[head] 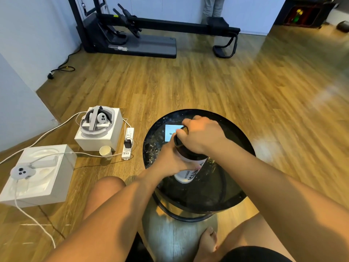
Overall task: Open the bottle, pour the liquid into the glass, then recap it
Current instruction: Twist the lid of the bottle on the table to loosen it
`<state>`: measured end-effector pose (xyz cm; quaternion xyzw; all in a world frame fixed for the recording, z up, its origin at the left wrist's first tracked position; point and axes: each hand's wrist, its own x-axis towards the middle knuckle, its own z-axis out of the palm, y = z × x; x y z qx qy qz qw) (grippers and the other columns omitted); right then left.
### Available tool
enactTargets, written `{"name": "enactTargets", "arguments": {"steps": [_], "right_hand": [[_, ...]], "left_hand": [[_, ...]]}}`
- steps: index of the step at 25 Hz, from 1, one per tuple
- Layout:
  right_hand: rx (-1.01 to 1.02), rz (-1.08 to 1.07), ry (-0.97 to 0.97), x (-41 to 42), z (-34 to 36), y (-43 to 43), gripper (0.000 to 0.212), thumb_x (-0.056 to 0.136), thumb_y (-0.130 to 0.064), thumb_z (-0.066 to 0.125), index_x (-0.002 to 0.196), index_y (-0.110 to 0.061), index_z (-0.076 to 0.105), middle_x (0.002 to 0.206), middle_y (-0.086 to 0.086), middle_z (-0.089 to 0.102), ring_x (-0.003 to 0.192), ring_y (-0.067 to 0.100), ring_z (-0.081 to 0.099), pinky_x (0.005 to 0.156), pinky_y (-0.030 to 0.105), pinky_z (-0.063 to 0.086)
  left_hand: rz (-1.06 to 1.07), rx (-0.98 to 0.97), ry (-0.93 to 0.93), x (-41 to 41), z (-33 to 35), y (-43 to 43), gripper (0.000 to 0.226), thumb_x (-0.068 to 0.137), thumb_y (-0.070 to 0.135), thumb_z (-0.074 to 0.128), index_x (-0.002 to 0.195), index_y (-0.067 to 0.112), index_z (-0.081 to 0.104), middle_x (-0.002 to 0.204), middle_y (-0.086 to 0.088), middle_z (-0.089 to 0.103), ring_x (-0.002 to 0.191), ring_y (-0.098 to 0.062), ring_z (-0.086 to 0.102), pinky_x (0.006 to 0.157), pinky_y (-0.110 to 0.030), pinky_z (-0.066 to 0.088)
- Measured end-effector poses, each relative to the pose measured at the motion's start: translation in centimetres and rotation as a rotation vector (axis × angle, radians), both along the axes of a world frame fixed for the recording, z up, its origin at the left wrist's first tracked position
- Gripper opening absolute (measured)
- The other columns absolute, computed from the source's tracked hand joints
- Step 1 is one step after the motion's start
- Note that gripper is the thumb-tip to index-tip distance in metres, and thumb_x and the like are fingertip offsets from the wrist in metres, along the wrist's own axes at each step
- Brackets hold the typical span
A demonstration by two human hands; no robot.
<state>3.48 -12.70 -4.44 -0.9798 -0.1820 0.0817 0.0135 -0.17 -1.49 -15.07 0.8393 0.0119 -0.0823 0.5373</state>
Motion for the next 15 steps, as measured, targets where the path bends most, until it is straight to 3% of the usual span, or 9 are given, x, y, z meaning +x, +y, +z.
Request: {"name": "enactTargets", "arguments": {"steps": [2,4,6,8,10,12,13,15], "right_hand": [[0.048,0.111,-0.002,-0.3,-0.7,0.1,0.046,0.097,-0.047,0.040,0.132,-0.023,0.060,0.135,0.007,0.060,0.129,0.029,0.051,0.123,0.058,0.007],[0.113,0.216,-0.018,-0.7,-0.7,0.2,0.034,0.093,-0.041,0.047,0.112,-0.021,0.067,0.112,0.001,0.066,0.114,0.025,0.057,0.124,0.060,-0.002],[0.193,0.328,-0.026,-1.2,-0.6,0.4,0.027,0.087,-0.036,0.053,0.101,-0.020,0.070,0.086,-0.004,0.064,0.090,0.021,0.060,0.125,0.057,0.006],[0.350,0.389,0.007,-1.9,-0.5,0.4,0.031,0.081,-0.032,0.053,0.104,-0.020,0.070,0.073,-0.008,0.063,0.076,0.018,0.058,0.119,0.052,0.030],[0.458,0.357,-0.064,-2.0,-0.2,0.2,0.037,0.084,-0.035,0.054,0.114,-0.019,0.069,0.087,-0.004,0.069,0.088,0.022,0.063,0.101,0.044,0.047],[0.242,0.192,-0.201,-1.5,0.4,0.1,0.050,0.092,-0.050,0.052,0.130,-0.019,0.061,0.118,0.007,0.067,0.113,0.030,0.059,0.099,0.043,0.043],[0.079,0.060,-0.176,-1.0,0.7,0.0,0.056,0.095,-0.057,0.048,0.136,-0.019,0.054,0.128,0.010,0.061,0.122,0.034,0.054,0.098,0.045,0.041],[-0.037,-0.063,-0.047,-0.6,0.3,0.1,0.057,0.097,-0.058,0.044,0.136,-0.017,0.046,0.129,0.015,0.057,0.122,0.037,0.051,0.089,0.043,0.041]], "left_hand": [[0.013,-0.032,-0.014,-0.1,-0.4,0.1,0.089,0.043,0.046,0.096,0.119,0.022,0.057,0.098,0.017,0.067,0.095,0.000,0.065,0.070,-0.014,0.047],[0.014,-0.086,-0.015,0.1,-1.2,0.3,0.077,0.047,0.031,0.100,0.112,0.018,0.059,0.094,0.015,0.069,0.090,-0.003,0.066,0.068,-0.012,0.047],[0.004,-0.149,0.000,0.0,-1.3,0.4,0.063,0.053,0.016,0.099,0.101,0.016,0.059,0.085,0.011,0.066,0.080,-0.002,0.064,0.064,-0.009,0.045],[-0.017,-0.213,0.064,-0.1,-1.0,0.5,0.074,0.053,0.015,0.098,0.113,0.015,0.055,0.091,0.015,0.059,0.090,-0.002,0.060,0.068,-0.004,0.043],[-0.032,-0.114,0.025,-0.3,-0.2,0.2,0.083,0.060,0.014,0.096,0.124,0.022,0.044,0.100,0.023,0.051,0.104,-0.008,0.056,0.071,-0.002,0.042],[-0.022,0.001,-0.023,-0.1,-0.1,0.0,0.084,0.056,0.029,0.097,0.119,0.031,0.041,0.103,0.020,0.058,0.105,-0.011,0.060,0.074,-0.012,0.047],[-0.003,0.016,-0.025,-0.1,0.1,0.0,0.087,0.053,0.037,0.097,0.119,0.033,0.040,0.105,0.016,0.061,0.104,-0.011,0.061,0.076,-0.019,0.049],[-0.002,0.061,-0.043,0.0,0.0,-0.1,0.088,0.049,0.044,0.096,0.116,0.033,0.040,0.106,0.011,0.064,0.101,-0.011,0.063,0.075,-0.025,0.050]]}}
